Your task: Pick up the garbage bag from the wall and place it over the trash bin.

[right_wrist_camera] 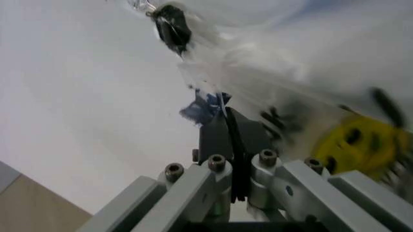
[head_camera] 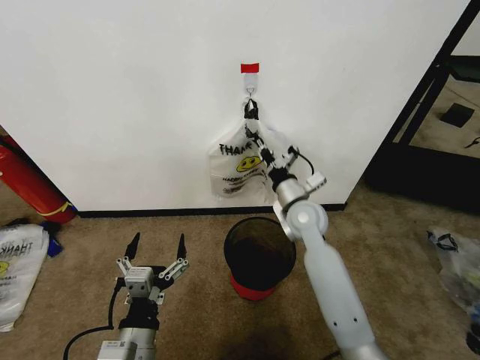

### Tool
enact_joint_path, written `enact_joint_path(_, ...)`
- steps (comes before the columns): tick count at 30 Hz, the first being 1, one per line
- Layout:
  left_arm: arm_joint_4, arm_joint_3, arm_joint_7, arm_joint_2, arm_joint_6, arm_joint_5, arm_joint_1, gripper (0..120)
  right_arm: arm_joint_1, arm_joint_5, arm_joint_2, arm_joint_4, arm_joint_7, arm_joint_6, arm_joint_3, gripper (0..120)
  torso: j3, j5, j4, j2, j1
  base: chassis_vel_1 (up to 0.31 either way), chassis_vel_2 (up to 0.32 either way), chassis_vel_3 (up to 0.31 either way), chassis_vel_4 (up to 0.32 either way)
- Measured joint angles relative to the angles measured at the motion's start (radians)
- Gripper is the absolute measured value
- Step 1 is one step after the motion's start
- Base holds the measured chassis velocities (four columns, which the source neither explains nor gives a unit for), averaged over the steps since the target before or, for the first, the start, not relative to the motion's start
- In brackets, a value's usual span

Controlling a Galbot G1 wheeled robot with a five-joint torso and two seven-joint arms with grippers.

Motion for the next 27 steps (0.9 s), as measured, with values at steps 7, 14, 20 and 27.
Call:
enact_joint_path(7, -0.014, 0.006, 0.0, 0.007, -0.005, -0.001, 0.001, 100, -0.203, -0.039, -0.053, 0.183, -0.014, -0.003, 0.011, 0, 0.0, 0.0, 0.0002, 0.0, 0.0, 0.0, 0.0, 0.0, 0.0)
enact_joint_path(14, -0.016, 0.013, 0.0, 0.013, -0.005, -0.003, -0.001, 100, -0.296, -0.085, -0.055, 0.239, -0.029, 0.001, 0.02, 0, 0.0, 0.0, 0.0002, 0.0, 0.0, 0.0, 0.0, 0.0, 0.0)
enact_joint_path(20, -0.019, 0.014, 0.001, 0.014, -0.012, -0.003, 0.002, 100, -0.43, -0.156, -0.068, 0.304, -0.069, 0.021, 0.041, 0, 0.0, 0.0001, 0.0001, 0.0, 0.0, 0.0, 0.0, 0.0, 0.0)
enact_joint_path(27, -0.019, 0.017, 0.001, 0.014, -0.021, -0.002, 0.004, 100, -0.542, -0.225, -0.098, 0.374, -0.107, 0.043, 0.049, 0, 0.0, 0.0, 0.0001, 0.0, 0.0, 0.0, 0.0, 0.0, 0.0)
